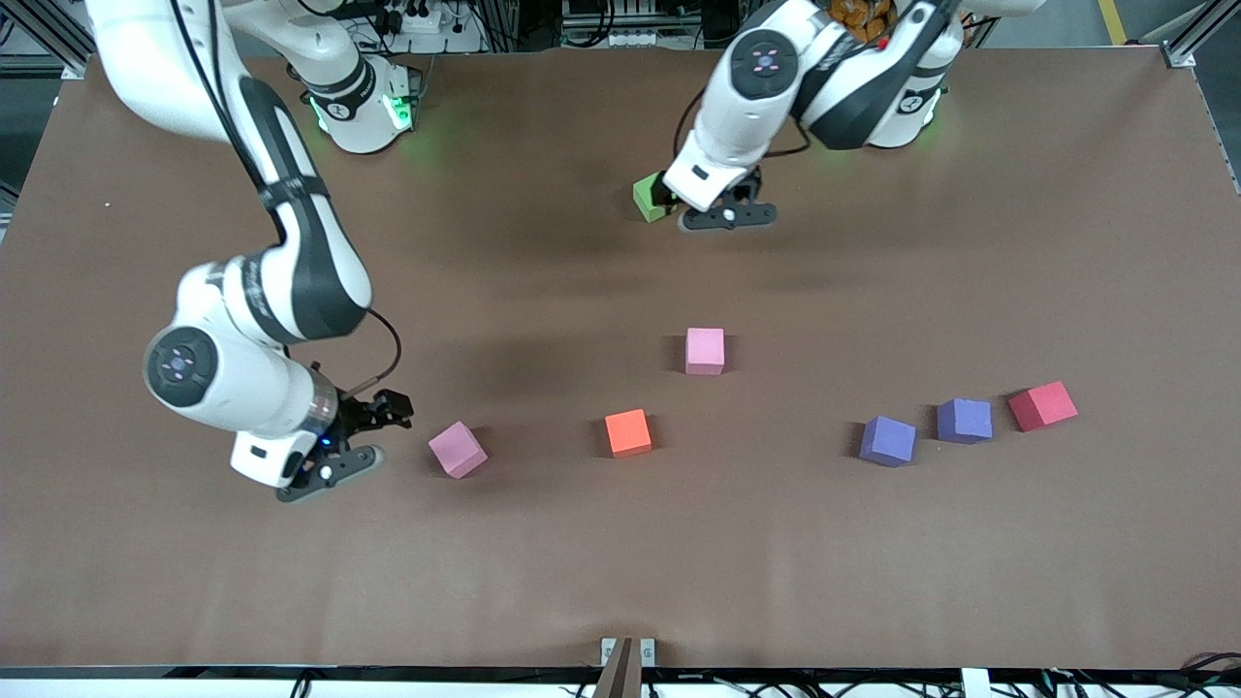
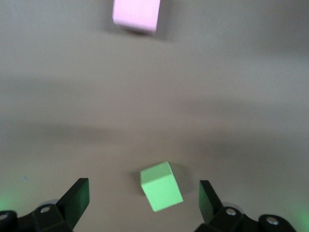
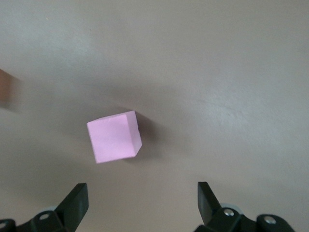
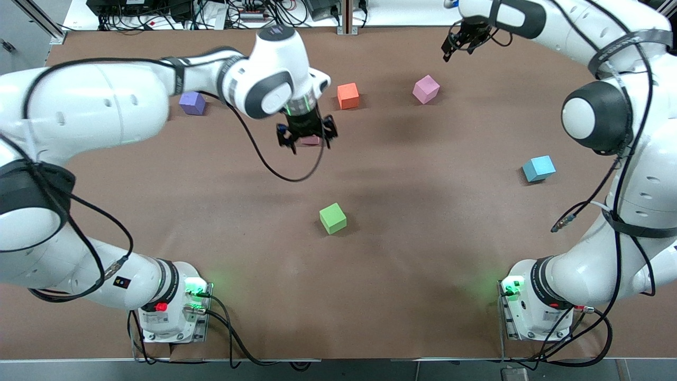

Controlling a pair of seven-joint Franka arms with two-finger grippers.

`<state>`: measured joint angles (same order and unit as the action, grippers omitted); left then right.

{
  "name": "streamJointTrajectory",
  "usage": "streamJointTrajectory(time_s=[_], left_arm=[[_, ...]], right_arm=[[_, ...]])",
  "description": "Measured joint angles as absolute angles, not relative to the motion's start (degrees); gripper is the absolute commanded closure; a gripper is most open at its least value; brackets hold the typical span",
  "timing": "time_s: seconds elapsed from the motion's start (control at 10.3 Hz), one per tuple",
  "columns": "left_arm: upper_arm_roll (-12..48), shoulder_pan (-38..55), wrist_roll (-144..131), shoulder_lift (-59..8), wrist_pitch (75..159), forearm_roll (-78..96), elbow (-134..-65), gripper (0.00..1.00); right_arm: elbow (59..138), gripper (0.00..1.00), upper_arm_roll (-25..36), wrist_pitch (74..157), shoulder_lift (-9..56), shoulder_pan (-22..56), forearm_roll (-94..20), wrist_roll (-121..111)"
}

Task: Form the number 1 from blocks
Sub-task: 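Reach the right gripper to pink while the left gripper reaches green, then grasp the pink cube with the right gripper while the left gripper grasps green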

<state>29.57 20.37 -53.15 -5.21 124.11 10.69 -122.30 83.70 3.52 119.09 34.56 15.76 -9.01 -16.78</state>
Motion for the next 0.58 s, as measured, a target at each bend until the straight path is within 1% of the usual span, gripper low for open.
streamJointTrajectory(time_s=[0.19,0.29,0.48,0.58], left_arm=[[29.93,23.5,-60.54,-10.29,129.83,10.69,-123.81,0.0],[30.18,24.71,-63.04,-12.61,132.9,10.69,-125.03,0.0],[30.39,26.97,-67.46,-16.49,137.43,10.69,-126.5,0.0],[30.41,27.66,-69.28,-17.8,138.26,10.69,-126.58,0.0]], right_arm=[[83.7,0.0,3.06,124.58,37.92,16.95,-9.03,-17.66],[83.71,0.0,3.03,126.07,39.04,17.76,-9.04,-17.65],[83.71,0.0,3.02,127.12,40.43,18.17,-9.06,-17.64],[83.72,0.0,3.0,127.83,40.88,18.21,-9.07,-17.64]])
